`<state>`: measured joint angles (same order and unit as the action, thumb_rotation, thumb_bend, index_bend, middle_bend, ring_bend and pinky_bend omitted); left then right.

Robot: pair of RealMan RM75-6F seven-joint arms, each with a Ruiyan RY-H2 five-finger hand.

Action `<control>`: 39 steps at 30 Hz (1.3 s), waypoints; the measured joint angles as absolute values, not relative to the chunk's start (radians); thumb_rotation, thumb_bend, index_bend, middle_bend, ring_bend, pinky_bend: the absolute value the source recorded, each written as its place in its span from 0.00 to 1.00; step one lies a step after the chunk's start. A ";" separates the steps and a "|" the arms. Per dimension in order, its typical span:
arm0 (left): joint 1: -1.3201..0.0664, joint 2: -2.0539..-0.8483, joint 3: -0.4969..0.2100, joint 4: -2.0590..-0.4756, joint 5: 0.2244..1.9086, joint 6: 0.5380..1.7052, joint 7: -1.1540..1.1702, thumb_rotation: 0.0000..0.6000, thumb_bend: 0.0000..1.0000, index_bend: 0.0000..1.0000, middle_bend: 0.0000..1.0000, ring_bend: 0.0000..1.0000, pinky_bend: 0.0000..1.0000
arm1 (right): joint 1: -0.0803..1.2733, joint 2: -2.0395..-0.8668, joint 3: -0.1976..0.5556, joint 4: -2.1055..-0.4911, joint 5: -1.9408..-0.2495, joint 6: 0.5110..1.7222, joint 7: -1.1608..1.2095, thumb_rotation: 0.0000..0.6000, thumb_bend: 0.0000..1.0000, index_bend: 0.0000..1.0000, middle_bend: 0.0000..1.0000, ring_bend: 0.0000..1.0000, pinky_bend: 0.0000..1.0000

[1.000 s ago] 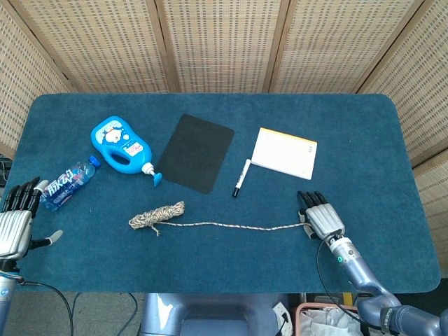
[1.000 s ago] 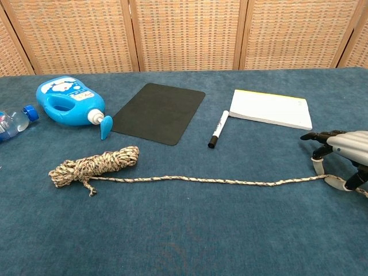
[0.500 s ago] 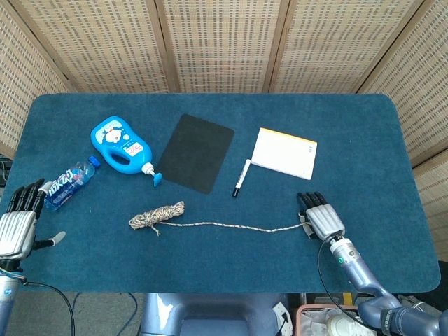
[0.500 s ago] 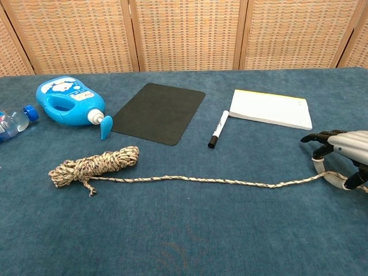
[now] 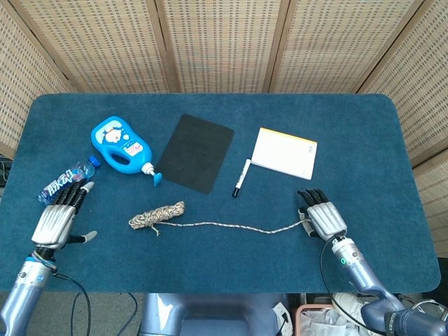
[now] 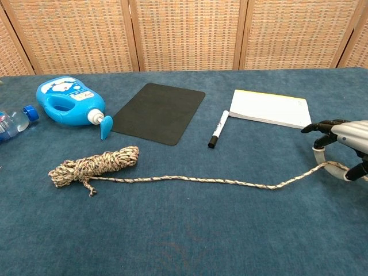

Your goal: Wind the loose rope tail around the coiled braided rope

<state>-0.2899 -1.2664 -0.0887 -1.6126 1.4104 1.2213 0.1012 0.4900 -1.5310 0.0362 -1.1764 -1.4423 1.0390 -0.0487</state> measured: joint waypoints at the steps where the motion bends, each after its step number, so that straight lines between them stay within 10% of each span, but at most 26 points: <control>1: -0.305 -1.281 -0.090 -1.607 1.410 1.199 0.095 1.00 0.11 0.09 0.17 0.06 0.15 | 0.489 -1.529 0.036 -1.179 -1.443 1.040 -0.048 1.00 0.50 0.72 0.08 0.00 0.00; 17: -0.479 -1.495 -0.127 -1.471 1.258 0.960 0.135 1.00 0.21 0.20 0.17 0.09 0.19 | 0.488 -1.519 0.044 -1.189 -1.438 1.044 -0.039 1.00 0.50 0.73 0.08 0.00 0.00; 39: -0.535 -1.579 -0.131 -1.426 1.134 0.932 0.203 1.00 0.31 0.29 0.27 0.22 0.34 | 0.489 -1.512 0.048 -1.194 -1.437 1.048 -0.038 1.00 0.50 0.73 0.09 0.00 0.00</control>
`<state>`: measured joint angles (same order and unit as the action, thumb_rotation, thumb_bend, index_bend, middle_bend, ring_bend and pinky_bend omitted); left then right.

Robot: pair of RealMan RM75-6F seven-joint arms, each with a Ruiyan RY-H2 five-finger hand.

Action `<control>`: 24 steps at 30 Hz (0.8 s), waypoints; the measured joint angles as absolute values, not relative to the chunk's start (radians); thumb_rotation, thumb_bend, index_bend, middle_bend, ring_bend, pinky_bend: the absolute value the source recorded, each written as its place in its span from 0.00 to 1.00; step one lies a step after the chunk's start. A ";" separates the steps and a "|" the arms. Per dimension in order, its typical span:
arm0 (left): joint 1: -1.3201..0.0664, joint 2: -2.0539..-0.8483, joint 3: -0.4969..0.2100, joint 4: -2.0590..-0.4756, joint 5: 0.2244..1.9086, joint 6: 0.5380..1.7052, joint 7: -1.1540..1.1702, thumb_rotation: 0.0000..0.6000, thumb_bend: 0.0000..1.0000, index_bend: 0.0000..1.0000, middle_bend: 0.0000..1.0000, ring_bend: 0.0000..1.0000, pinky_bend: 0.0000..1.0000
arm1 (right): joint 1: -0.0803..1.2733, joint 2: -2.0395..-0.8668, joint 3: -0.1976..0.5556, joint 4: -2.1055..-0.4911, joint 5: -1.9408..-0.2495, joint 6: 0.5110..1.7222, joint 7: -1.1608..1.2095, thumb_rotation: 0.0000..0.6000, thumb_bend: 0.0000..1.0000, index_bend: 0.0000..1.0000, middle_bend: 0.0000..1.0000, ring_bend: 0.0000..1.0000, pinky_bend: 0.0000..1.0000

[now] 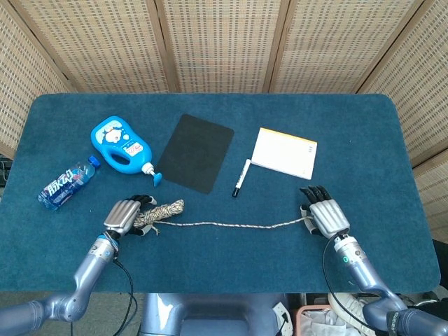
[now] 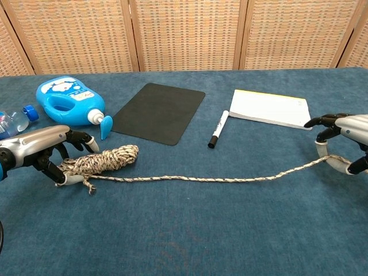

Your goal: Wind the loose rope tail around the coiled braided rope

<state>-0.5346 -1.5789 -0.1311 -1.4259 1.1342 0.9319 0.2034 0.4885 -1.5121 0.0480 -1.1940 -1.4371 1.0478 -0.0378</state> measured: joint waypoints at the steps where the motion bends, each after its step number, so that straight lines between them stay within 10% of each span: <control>1: -0.536 -1.580 -0.130 -1.425 1.133 0.931 0.204 1.00 0.31 0.29 0.27 0.22 0.34 | 0.488 -1.512 0.048 -1.195 -1.437 1.049 -0.038 1.00 0.50 0.73 0.09 0.00 0.00; 24: -0.535 -1.618 -0.132 -1.415 1.075 0.997 0.275 1.00 0.53 0.54 0.48 0.46 0.64 | 0.486 -1.501 0.053 -1.208 -1.441 1.065 -0.030 1.00 0.51 0.74 0.09 0.00 0.00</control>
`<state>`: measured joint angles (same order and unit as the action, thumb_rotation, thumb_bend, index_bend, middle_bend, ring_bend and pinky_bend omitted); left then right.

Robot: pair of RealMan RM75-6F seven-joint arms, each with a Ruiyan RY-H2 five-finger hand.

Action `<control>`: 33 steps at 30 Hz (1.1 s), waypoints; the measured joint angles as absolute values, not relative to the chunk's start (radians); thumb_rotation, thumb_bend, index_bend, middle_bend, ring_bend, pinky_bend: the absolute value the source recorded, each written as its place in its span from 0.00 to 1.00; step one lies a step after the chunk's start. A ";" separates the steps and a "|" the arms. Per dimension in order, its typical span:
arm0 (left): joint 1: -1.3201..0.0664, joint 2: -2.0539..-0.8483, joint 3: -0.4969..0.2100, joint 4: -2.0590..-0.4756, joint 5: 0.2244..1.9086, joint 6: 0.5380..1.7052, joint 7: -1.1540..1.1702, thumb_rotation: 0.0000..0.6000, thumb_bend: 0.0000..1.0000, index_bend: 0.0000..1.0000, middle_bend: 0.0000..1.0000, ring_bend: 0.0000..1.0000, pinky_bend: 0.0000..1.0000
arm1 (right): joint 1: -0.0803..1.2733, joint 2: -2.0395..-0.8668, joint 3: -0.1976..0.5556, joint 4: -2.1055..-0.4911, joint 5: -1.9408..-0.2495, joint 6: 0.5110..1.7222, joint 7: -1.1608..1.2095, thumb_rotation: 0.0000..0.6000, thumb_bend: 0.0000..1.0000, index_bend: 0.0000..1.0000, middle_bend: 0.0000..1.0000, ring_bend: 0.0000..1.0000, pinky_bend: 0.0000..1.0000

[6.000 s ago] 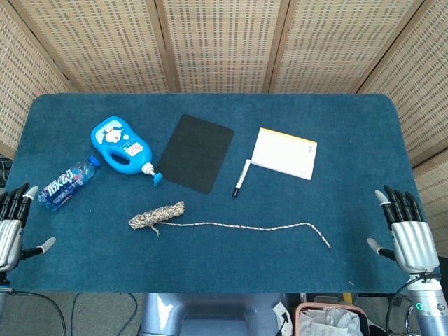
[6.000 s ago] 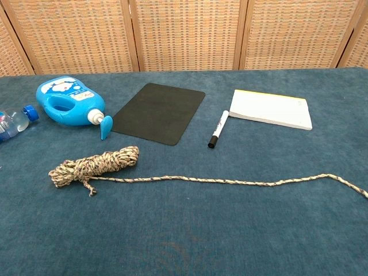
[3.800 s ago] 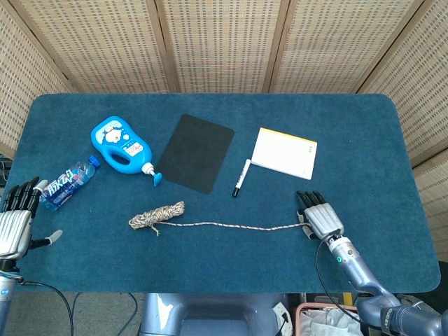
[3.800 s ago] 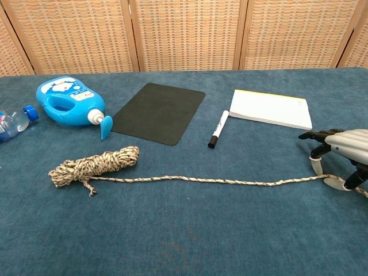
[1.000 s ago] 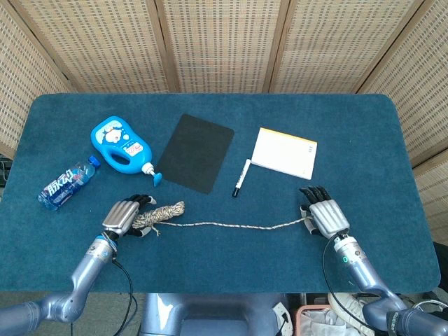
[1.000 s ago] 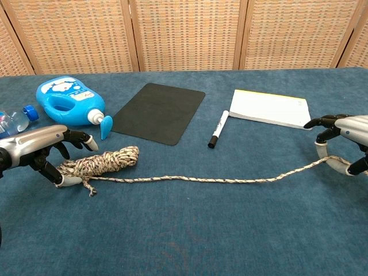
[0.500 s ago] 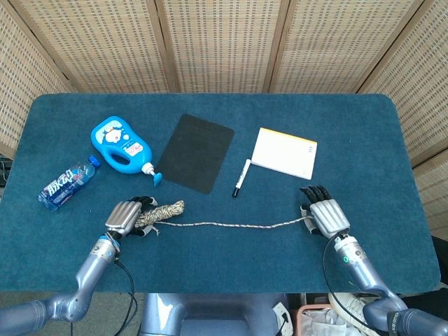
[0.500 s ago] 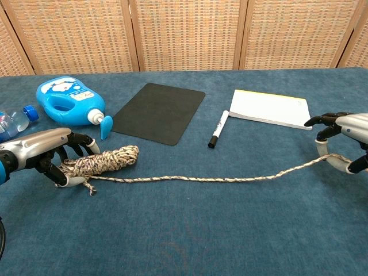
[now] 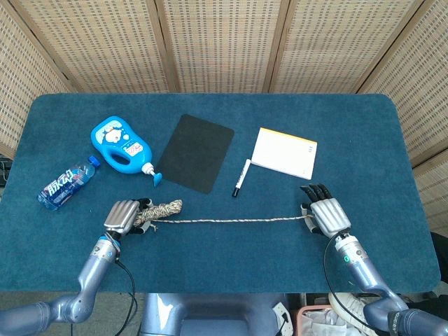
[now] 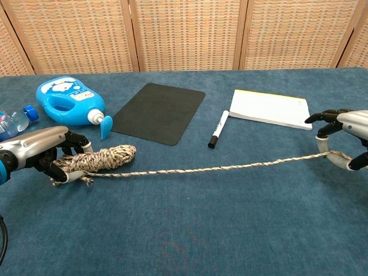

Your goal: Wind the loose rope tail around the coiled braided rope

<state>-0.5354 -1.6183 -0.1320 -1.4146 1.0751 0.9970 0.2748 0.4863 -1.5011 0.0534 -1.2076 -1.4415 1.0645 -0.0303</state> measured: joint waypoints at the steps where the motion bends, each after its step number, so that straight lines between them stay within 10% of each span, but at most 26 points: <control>1: -0.536 -1.617 -0.133 -1.412 1.081 1.000 0.273 1.00 0.55 0.55 0.49 0.46 0.65 | 0.486 -1.500 0.054 -1.210 -1.442 1.067 -0.030 1.00 0.51 0.74 0.09 0.00 0.00; 21: -0.713 -1.587 -0.230 -1.258 1.273 0.963 0.166 1.00 0.76 0.59 0.51 0.48 0.66 | 0.488 -1.292 0.077 -1.555 -1.565 1.206 -0.054 1.00 0.51 0.74 0.11 0.00 0.00; 33: -0.873 -1.685 -0.265 -1.076 1.305 0.882 0.178 1.00 0.77 0.61 0.53 0.49 0.66 | 0.602 -0.999 0.236 -1.887 -1.463 1.082 0.103 1.00 0.51 0.75 0.13 0.00 0.00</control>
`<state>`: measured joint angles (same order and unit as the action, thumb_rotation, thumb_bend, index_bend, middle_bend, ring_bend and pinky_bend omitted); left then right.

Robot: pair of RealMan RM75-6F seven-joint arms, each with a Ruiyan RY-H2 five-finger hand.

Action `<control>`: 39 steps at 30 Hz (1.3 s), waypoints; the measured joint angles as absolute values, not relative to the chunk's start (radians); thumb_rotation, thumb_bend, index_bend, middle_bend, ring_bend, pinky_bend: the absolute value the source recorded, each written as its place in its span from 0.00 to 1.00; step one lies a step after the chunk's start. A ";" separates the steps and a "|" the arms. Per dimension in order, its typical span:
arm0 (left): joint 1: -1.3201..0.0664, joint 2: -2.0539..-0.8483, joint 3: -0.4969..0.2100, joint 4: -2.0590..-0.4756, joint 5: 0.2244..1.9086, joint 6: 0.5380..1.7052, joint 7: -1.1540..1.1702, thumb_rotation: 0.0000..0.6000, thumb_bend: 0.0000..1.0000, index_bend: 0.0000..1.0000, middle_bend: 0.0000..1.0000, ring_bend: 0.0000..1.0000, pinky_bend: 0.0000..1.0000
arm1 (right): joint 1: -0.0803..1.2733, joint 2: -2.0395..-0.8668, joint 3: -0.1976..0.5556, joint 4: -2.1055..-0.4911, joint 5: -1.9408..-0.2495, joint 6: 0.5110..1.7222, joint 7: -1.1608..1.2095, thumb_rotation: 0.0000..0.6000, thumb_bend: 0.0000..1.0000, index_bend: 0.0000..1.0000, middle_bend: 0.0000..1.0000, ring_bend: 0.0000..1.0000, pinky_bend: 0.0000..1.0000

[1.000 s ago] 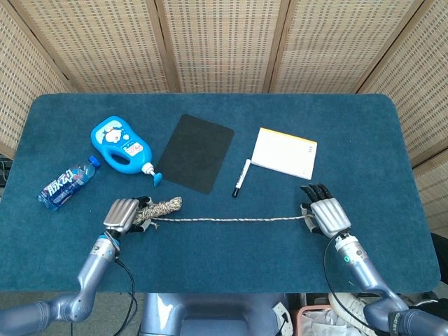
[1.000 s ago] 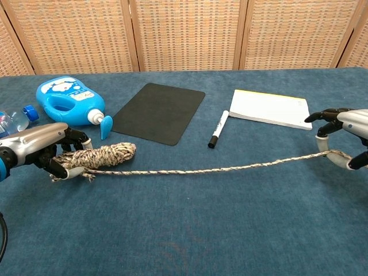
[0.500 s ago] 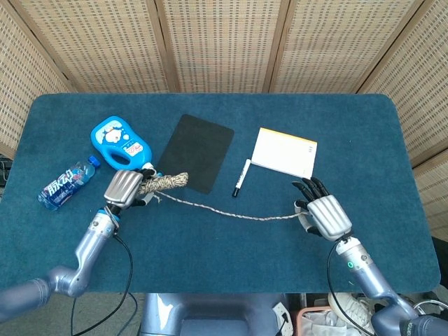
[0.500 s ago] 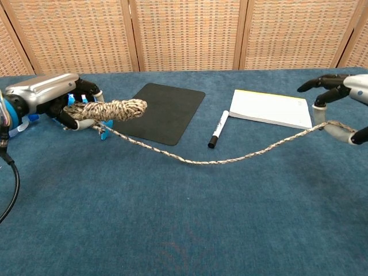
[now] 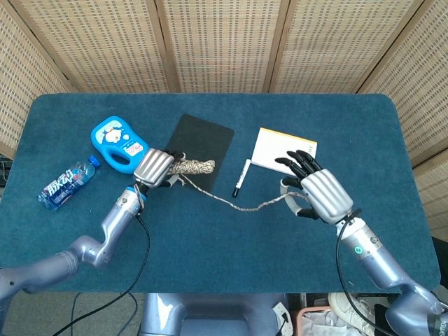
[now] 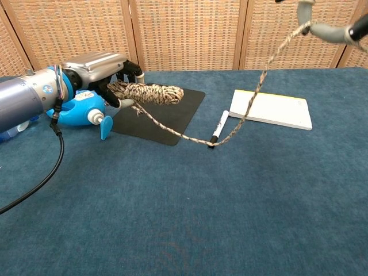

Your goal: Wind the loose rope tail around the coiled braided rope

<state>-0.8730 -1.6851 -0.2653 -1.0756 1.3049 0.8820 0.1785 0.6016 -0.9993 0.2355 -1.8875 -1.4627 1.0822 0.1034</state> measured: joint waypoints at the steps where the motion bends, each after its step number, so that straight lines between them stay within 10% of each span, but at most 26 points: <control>1: -0.882 -1.694 -0.264 -1.061 1.308 0.877 0.176 1.00 0.77 0.61 0.53 0.49 0.66 | 0.616 -0.972 0.258 -1.911 -1.437 1.061 0.131 1.00 0.51 0.75 0.13 0.00 0.00; 39: -1.019 -1.885 -0.162 -0.815 1.449 0.857 -0.047 1.00 0.76 0.64 0.55 0.50 0.67 | 1.031 -0.803 0.610 -1.907 -0.619 0.722 0.342 1.00 0.52 0.75 0.16 0.00 0.00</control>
<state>-1.0191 -1.8851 -0.1619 -0.8147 1.4488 0.8573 -0.0469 1.0307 -0.8028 0.6103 -1.9068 -0.6190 0.7225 0.3422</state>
